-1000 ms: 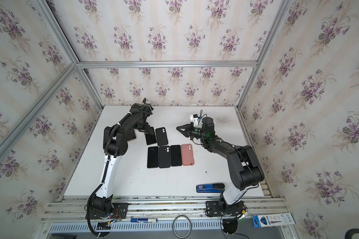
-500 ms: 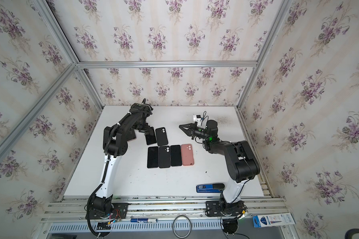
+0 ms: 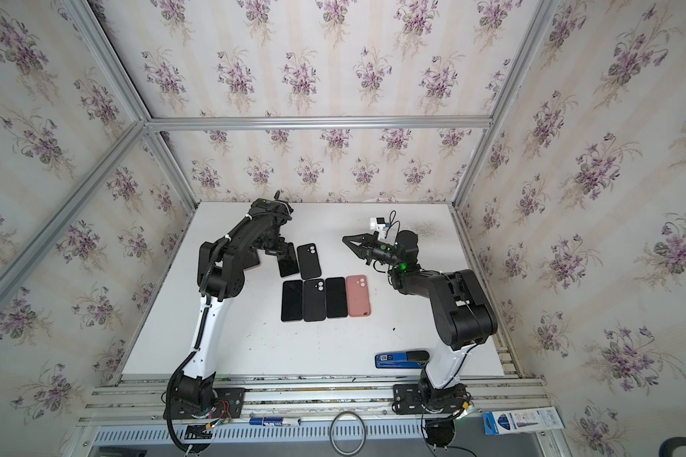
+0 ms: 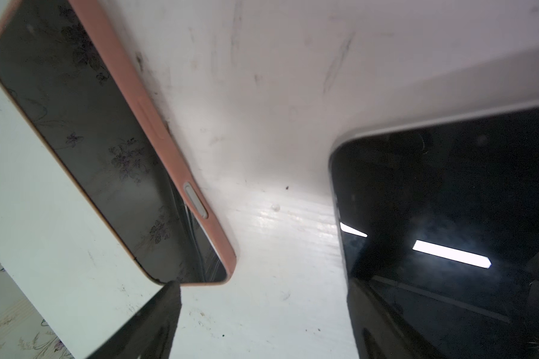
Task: Take the phone out of the phone case
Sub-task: Move the phone to the top-center of the table.
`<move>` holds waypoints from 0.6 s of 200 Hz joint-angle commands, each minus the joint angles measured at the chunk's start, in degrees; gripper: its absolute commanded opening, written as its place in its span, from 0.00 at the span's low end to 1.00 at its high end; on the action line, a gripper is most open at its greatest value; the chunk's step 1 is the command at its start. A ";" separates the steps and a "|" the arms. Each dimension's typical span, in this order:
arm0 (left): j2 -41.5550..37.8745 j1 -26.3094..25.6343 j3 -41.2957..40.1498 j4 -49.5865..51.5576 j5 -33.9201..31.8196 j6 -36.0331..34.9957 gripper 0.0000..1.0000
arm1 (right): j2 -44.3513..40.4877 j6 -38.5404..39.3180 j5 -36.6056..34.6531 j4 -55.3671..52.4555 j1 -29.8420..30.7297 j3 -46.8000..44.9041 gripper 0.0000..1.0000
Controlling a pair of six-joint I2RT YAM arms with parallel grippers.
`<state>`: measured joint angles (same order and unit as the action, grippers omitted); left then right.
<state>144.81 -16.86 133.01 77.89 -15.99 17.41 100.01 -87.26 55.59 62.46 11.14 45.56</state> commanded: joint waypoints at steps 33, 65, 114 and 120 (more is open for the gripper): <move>-0.84 -0.70 -0.74 -1.64 2.55 -3.76 0.86 | -2.00 1.63 -1.34 0.19 0.11 -0.56 0.07; -2.05 -0.98 -2.84 -4.72 3.92 -3.77 0.88 | -2.35 1.92 -1.53 -0.18 0.11 -1.04 0.07; -3.83 -0.80 -5.65 -5.79 2.53 -2.42 0.92 | -3.89 3.38 -1.89 -2.60 0.21 -1.35 0.07; -4.49 -0.72 -6.53 -6.09 2.37 -1.99 0.93 | -4.16 3.77 -1.96 -3.18 0.22 -1.31 0.07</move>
<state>141.91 -17.76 128.25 72.84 -12.97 14.13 97.10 -85.52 53.87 59.81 11.18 44.16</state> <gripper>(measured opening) 0.915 0.068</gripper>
